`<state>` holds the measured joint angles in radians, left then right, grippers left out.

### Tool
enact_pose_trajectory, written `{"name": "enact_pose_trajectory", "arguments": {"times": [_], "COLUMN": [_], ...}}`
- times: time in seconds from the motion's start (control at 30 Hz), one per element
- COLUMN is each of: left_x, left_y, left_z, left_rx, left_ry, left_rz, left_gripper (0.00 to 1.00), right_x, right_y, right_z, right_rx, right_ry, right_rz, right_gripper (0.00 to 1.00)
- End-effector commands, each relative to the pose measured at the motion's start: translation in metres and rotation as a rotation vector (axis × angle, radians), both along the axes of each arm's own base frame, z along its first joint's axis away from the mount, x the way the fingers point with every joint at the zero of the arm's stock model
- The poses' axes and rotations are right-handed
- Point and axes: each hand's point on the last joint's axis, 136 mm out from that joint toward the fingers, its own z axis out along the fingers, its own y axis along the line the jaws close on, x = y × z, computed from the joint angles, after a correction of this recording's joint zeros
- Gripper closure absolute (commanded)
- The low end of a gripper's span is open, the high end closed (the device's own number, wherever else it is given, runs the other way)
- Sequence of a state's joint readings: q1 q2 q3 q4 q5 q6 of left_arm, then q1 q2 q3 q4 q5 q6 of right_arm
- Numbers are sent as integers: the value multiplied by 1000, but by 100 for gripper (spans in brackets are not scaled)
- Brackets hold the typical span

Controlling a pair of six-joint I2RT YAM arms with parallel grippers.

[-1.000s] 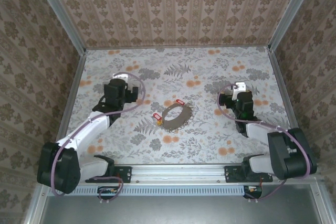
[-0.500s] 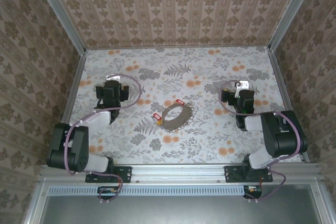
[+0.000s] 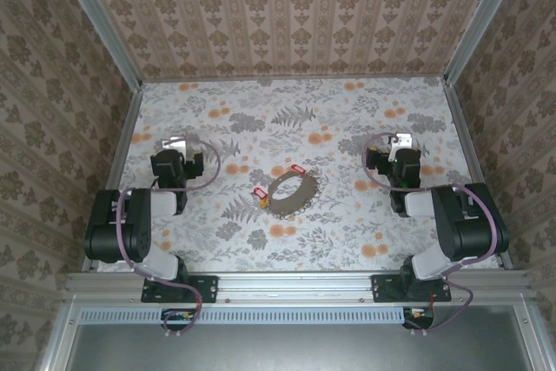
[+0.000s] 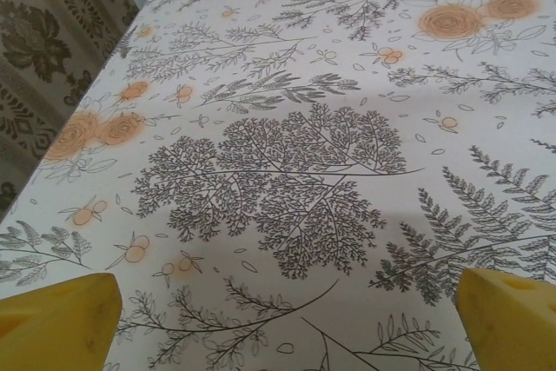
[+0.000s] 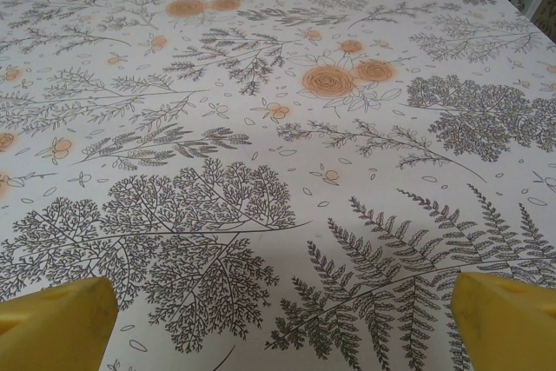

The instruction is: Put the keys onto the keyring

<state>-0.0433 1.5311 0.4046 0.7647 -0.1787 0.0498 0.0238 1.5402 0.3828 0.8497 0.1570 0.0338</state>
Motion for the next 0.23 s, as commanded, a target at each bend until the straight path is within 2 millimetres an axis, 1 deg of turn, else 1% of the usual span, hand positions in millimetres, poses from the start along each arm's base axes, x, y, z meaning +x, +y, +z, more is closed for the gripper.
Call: {"name": "enact_pose_trajectory", "arguments": {"times": [0.0,0.2], "left_x": [8,7], "left_y": [-4,-3], "left_z": [17,17], "left_rx": [-41,-31], "left_ry": [-83,-89], "left_rz": [-14,-6], "left_gripper": [0,0], "right_x": [8,8], "right_y": [6,6], "right_z": [14,14], "right_rx": [18,21], "right_ry": [-44,-47], "right_rz": [21,28], "right_gripper": [0,0]}}
